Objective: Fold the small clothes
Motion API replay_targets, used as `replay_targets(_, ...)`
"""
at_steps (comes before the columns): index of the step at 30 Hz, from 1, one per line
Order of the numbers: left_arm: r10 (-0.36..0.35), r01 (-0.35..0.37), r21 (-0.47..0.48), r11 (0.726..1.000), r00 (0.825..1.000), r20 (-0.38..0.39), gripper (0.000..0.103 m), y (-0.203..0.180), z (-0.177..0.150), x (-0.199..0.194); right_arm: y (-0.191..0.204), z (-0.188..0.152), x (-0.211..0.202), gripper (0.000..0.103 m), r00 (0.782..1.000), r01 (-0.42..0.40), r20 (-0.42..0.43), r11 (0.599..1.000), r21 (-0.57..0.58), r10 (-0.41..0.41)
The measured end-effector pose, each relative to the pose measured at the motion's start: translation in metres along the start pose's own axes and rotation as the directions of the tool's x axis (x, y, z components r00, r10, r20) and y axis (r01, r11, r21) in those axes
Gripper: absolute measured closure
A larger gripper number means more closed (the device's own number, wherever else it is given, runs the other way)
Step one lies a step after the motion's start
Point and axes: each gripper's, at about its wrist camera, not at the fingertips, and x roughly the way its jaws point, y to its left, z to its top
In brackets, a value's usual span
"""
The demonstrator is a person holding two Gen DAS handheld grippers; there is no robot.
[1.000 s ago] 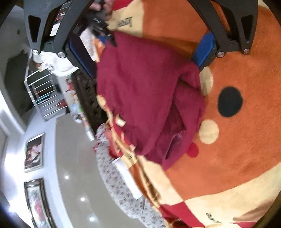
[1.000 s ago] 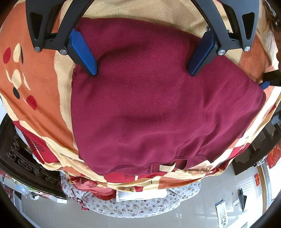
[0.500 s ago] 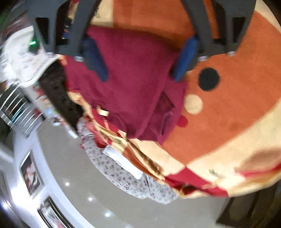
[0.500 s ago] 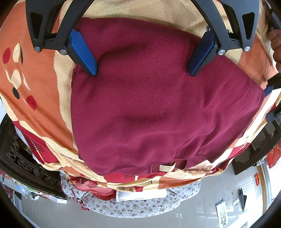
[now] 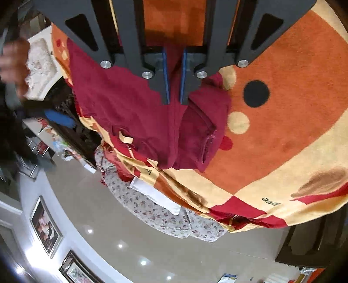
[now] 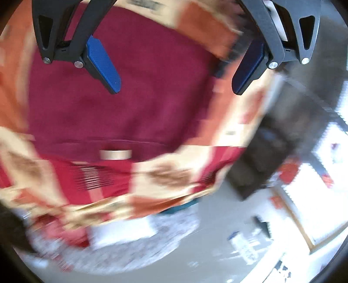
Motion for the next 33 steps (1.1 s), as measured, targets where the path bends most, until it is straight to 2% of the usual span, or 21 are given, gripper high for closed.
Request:
replay_targets(2, -0.009, 0.008, -0.028, 1.0, 1.0, -0.012, 0.094, 0.005, 0.0, 0.001, 0.007, 0.019, 0.023, 0.0, 0.999, -0.041, -0.029, 0.999, 0.017, 0.041)
replay_targets(4, 0.024, -0.026, -0.056, 0.998, 0.999, -0.021, 0.077, 0.008, -0.003, -0.004, 0.008, 0.031, 0.044, 0.0, 0.998, -0.031, -0.051, 0.998, 0.052, 0.034)
replay_targets(5, 0.029, -0.031, -0.072, 0.997, 0.999, -0.026, 0.042, 0.011, -0.005, -0.008, 0.009, 0.033, 0.052, 0.0, 0.999, -0.009, -0.05, 0.997, 0.072, 0.013)
replay_targets(6, 0.035, -0.036, -0.094, 0.995, 0.999, -0.016, 0.019, 0.012, -0.008, -0.016, 0.01, 0.031, 0.056, 0.0, 0.999, -0.002, -0.047, 0.997, 0.082, 0.006)
replay_targets(9, 0.057, -0.053, -0.099, 0.994, 0.997, 0.045, 0.015, 0.013, -0.013, -0.037, 0.014, 0.021, 0.066, 0.0, 0.999, -0.003, -0.054, 0.997, 0.074, 0.007)
replay_targets(10, 0.064, -0.061, -0.105, 0.993, 0.998, 0.025, 0.015, 0.014, -0.016, -0.04, 0.015, 0.017, 0.066, 0.0, 0.999, 0.0, -0.054, 0.998, 0.062, 0.003)
replay_targets(13, -0.001, -0.011, -0.134, 0.991, 0.996, -0.088, 0.015, 0.016, -0.029, -0.029, 0.018, 0.006, 0.063, 0.0, 0.998, 0.009, -0.06, 1.0, 0.023, -0.008)
replay_targets(15, -0.048, 0.034, -0.139, 0.99, 0.994, -0.099, 0.015, 0.015, -0.025, -0.024, 0.018, 0.003, 0.058, 0.0, 0.998, 0.013, -0.058, 1.0, 0.009, -0.013)
replay_targets(17, -0.13, 0.1, -0.207, 0.973, 0.983, -0.134, 0.015, 0.022, -0.02, -0.012, 0.02, 0.002, 0.053, 0.0, 0.999, 0.022, -0.043, 1.0, -0.009, -0.022)
replay_targets(21, -0.214, 0.181, -0.242, 0.953, 0.97, -0.115, 0.015, 0.023, -0.012, 0.002, 0.024, 0.003, 0.045, 0.0, 0.999, 0.031, -0.023, 0.999, -0.035, -0.032)
replay_targets(24, -0.241, 0.204, -0.302, 0.931, 0.966, -0.092, 0.016, 0.031, -0.003, 0.013, 0.029, 0.001, 0.043, 0.0, 0.999, 0.034, -0.023, 0.998, -0.057, -0.035)
replay_targets(26, -0.231, 0.196, -0.321, 0.927, 0.97, -0.076, 0.017, 0.033, -0.001, 0.016, 0.031, 0.001, 0.044, 0.0, 0.999, 0.038, -0.02, 0.997, -0.063, -0.04)
replay_targets(28, -0.163, 0.132, -0.295, 0.946, 0.983, -0.084, 0.031, 0.032, -0.005, 0.016, 0.032, 0.004, 0.046, 0.0, 0.999, 0.036, -0.025, 0.998, -0.055, -0.037)
replay_targets(29, -0.12, 0.088, -0.287, 0.954, 0.988, -0.096, 0.044, 0.032, -0.007, 0.016, 0.034, 0.007, 0.048, 0.0, 0.999, 0.039, -0.029, 0.998, -0.053, -0.041)
replay_targets(30, -0.091, 0.058, -0.293, 0.954, 0.991, -0.1, 0.057, 0.034, -0.007, 0.016, 0.037, 0.012, 0.051, 0.0, 0.998, 0.042, -0.037, 0.998, -0.053, -0.044)
replay_targets(31, -0.063, 0.027, -0.303, 0.953, 0.992, -0.109, 0.063, 0.037, -0.007, 0.017, 0.04, 0.019, 0.058, 0.0, 0.998, 0.038, -0.055, 0.998, -0.05, -0.041)
replay_targets(32, -0.045, 0.006, -0.31, 0.951, 0.992, -0.118, 0.075, 0.04, -0.008, 0.019, 0.043, 0.029, 0.068, 0.0, 0.996, 0.019, -0.091, 0.999, -0.036, -0.023)
replay_targets(33, -0.037, -0.003, -0.314, 0.95, 0.992, -0.12, 0.079, 0.042, -0.008, 0.019, 0.045, 0.035, 0.075, 0.0, 0.994, 0.01, -0.109, 1.0, -0.02, -0.012)
